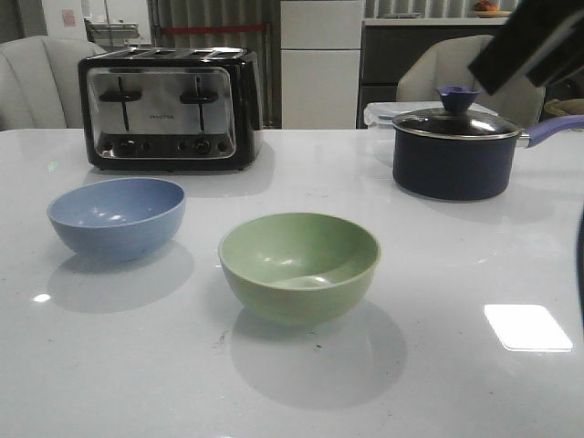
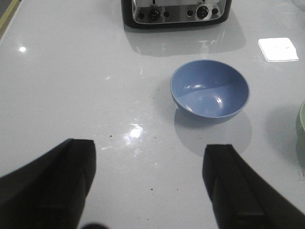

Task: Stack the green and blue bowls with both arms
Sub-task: 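Slide the green bowl toward the table centre, release, lift right gripper, then lower the left gripper onto the rim of the light blue bowl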

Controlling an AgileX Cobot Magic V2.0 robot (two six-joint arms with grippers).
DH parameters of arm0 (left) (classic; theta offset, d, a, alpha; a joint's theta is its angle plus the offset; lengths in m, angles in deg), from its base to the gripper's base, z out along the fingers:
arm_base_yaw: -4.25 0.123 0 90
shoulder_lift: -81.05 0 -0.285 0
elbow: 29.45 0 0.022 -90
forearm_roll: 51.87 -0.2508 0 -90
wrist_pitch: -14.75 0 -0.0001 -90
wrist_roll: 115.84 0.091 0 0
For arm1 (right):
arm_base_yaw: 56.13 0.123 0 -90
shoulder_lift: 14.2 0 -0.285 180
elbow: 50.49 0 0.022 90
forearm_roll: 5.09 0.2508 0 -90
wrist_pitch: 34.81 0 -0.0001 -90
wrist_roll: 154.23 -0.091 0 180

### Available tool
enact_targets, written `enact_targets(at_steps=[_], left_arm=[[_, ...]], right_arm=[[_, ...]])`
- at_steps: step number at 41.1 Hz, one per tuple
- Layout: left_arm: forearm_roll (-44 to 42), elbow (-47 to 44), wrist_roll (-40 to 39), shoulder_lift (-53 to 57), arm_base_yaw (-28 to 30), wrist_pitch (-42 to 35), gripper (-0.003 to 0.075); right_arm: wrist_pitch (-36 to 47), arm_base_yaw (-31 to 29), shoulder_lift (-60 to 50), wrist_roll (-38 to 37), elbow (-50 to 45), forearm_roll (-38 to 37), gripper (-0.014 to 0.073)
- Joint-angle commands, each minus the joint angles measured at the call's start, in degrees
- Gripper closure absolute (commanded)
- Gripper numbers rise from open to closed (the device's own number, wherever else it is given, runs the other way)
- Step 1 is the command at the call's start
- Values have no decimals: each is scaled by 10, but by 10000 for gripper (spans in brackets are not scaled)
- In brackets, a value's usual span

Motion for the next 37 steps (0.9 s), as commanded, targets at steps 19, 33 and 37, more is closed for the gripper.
enact_targets(at_steps=[19, 33, 37], left_arm=[[4, 77, -1, -131, -56, 5, 192], [5, 170, -1, -344, -56, -22, 192], [9, 200, -1, -400, -56, -23, 192]], right_arm=[[31, -1, -145, 8, -95, 1, 177], [29, -1, -145, 8, -95, 1, 177], [29, -1, -145, 8, -95, 1, 177]])
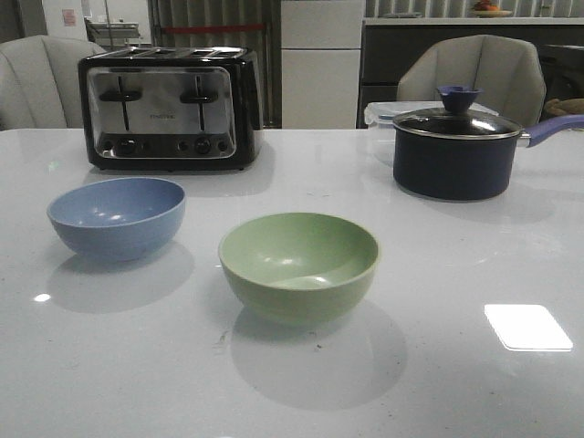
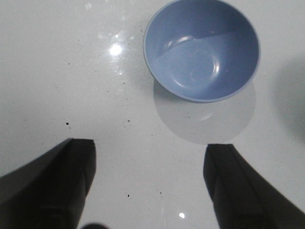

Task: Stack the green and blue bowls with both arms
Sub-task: 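Lower the left gripper onto the rim of the light blue bowl, then lift the blue bowl and carry it over the green bowl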

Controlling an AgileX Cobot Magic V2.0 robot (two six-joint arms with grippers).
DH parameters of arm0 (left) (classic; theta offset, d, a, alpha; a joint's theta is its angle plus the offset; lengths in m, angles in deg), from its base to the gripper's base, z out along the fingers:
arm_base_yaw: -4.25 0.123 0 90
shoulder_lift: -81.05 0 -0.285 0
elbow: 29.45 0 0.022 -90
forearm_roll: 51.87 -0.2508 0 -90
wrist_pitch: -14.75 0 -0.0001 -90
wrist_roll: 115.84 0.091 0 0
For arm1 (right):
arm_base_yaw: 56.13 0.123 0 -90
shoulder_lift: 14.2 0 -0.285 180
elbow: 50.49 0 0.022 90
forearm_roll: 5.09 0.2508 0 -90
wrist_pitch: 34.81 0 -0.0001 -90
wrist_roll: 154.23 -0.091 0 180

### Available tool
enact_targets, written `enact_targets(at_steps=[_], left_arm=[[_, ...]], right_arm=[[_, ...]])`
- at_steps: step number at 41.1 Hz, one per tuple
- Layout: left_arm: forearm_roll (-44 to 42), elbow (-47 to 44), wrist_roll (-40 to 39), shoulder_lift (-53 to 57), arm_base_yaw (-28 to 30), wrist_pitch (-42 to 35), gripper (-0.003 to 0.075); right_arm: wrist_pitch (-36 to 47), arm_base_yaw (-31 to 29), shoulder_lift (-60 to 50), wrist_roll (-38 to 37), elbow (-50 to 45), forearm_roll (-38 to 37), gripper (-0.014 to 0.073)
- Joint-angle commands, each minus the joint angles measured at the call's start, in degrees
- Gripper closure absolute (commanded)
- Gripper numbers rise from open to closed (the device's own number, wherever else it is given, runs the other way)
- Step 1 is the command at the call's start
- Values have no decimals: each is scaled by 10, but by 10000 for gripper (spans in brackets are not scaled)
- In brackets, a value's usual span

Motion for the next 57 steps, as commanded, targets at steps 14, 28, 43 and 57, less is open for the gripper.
enact_targets(at_steps=[14, 28, 43, 57], left_arm=[[14, 127, -1, -212, -3, -96, 192], [50, 193, -1, -334, -3, -130, 202], [52, 209, -1, -351, -3, -133, 573], [53, 227, -1, -276, -6, -90, 627]], right_arm=[[31, -1, -4, 8, 16, 1, 177], [31, -1, -4, 8, 16, 1, 177], [30, -1, -4, 8, 16, 1, 177], [30, -1, -4, 8, 16, 1, 177]])
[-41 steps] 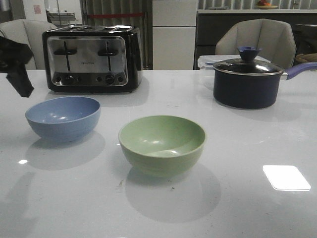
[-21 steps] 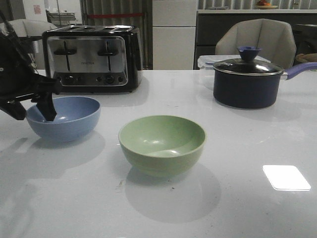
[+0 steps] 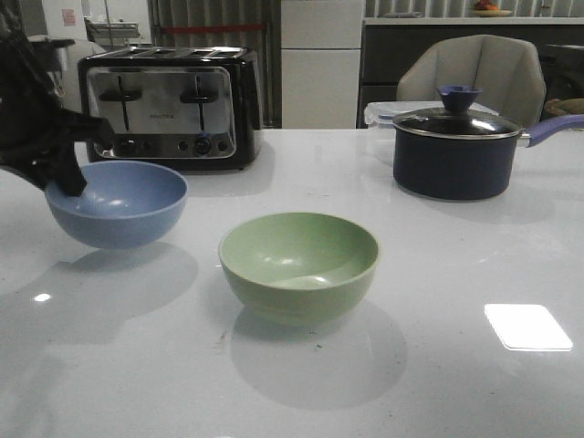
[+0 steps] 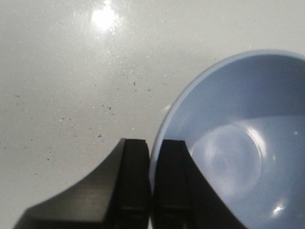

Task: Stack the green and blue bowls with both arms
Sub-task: 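Lift the blue bowl and carry it over the green bowl, then lower the blue bowl into the green bowl and open left gripper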

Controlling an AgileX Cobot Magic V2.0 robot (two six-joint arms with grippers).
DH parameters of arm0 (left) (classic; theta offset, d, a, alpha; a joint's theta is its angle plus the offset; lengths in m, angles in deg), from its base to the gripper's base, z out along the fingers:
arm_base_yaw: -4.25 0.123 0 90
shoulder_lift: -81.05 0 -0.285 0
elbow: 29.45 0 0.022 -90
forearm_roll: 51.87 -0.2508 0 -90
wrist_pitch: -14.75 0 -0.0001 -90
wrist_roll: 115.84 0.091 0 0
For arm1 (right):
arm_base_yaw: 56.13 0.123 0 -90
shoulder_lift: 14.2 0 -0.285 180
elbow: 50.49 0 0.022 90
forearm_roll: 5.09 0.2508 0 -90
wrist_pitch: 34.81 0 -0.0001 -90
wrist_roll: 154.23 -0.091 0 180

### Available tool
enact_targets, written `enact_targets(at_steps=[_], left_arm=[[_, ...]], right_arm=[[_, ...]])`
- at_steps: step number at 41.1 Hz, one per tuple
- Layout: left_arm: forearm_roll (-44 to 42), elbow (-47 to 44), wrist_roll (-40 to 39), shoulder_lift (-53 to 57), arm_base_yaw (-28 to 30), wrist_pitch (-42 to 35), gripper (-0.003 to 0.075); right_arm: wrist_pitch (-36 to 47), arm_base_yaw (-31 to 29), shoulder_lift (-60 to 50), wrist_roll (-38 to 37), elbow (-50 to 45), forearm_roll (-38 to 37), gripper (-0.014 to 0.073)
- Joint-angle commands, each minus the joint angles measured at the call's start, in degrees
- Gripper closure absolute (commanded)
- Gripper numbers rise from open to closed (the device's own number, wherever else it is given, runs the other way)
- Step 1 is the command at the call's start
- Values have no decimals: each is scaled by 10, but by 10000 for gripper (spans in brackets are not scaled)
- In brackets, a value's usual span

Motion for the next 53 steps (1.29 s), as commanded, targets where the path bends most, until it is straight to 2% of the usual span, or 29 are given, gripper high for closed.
enact_targets(at_steps=[1, 12, 23, 30, 41, 53], left_arm=[[8, 28, -1, 70, -8, -9, 627], [8, 46, 2, 148, -67, 53, 627], [11, 47, 2, 140, -178, 47, 627], [24, 47, 2, 113, -226, 26, 627], [71, 48, 2, 70, -242, 5, 627], [75, 48, 2, 25, -242, 6, 627]], right_arm=[[31, -1, -4, 8, 16, 1, 177], [31, -1, -4, 8, 16, 1, 177], [31, -1, -4, 8, 16, 1, 177], [30, -1, -4, 8, 16, 1, 177], [30, -1, -4, 8, 16, 1, 177], [30, -1, -4, 8, 16, 1, 177]])
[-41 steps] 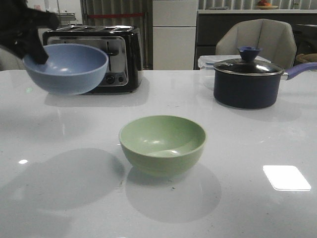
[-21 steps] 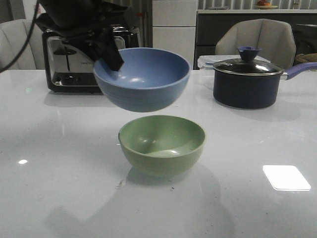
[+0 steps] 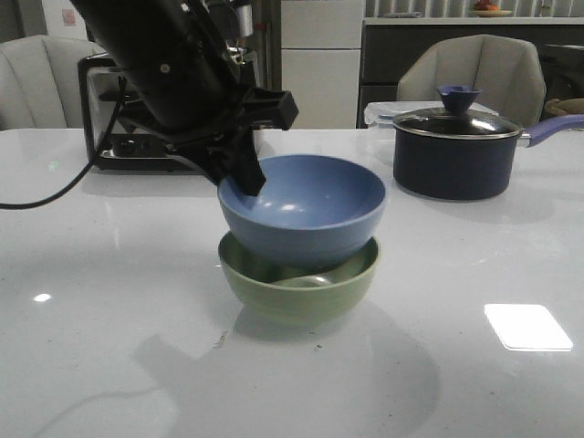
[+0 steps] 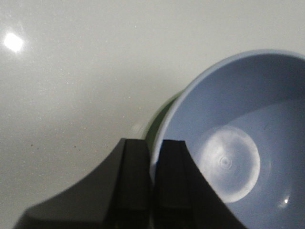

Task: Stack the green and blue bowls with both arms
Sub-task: 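Lower the blue bowl into the green bowl and open left gripper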

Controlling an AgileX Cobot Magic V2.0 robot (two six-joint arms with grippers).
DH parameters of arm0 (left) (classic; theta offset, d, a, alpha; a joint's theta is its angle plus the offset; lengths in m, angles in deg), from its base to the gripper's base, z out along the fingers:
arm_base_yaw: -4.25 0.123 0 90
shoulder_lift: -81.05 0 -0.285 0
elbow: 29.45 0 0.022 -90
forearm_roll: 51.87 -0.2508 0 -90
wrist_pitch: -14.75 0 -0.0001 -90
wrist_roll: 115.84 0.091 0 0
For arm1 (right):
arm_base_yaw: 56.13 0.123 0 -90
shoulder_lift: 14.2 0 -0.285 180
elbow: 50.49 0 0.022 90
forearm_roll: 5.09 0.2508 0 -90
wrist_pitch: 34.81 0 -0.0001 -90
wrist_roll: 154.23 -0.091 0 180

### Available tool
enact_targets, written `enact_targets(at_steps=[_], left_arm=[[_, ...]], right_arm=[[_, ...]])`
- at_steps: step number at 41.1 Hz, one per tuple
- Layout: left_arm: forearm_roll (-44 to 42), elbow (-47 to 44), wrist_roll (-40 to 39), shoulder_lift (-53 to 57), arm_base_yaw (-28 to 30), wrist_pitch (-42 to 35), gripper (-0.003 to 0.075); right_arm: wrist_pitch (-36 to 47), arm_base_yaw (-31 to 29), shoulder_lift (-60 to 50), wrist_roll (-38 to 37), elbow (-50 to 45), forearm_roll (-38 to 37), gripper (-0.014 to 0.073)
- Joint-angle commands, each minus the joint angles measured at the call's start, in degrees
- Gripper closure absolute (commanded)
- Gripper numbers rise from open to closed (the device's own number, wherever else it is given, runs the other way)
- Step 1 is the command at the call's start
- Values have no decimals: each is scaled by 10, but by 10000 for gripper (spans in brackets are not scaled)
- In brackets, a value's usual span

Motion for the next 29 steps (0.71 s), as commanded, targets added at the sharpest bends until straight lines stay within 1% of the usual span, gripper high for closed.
enact_targets(at_steps=[1, 6, 9, 13, 17, 20, 22, 29], left_arm=[[13, 19, -2, 15, -5, -29, 627], [13, 19, -2, 3, -5, -25, 625], [13, 19, -2, 1, -5, -25, 595], [18, 19, -2, 1, -5, -23, 486], [26, 19, -2, 1, -5, -18, 346], [38, 20, -2, 5, -5, -13, 276], [43, 20, 12, 15, -5, -13, 269], [43, 20, 58, 76, -5, -2, 308]], right_arm=[[32, -1, -4, 8, 16, 1, 177], [32, -1, -4, 8, 16, 1, 177], [32, -1, -4, 8, 16, 1, 177], [32, -1, -4, 8, 16, 1, 177], [32, -1, -4, 8, 16, 1, 177], [32, -1, -4, 8, 16, 1, 177], [32, -1, -4, 8, 16, 1, 177], [32, -1, -4, 8, 16, 1, 177]])
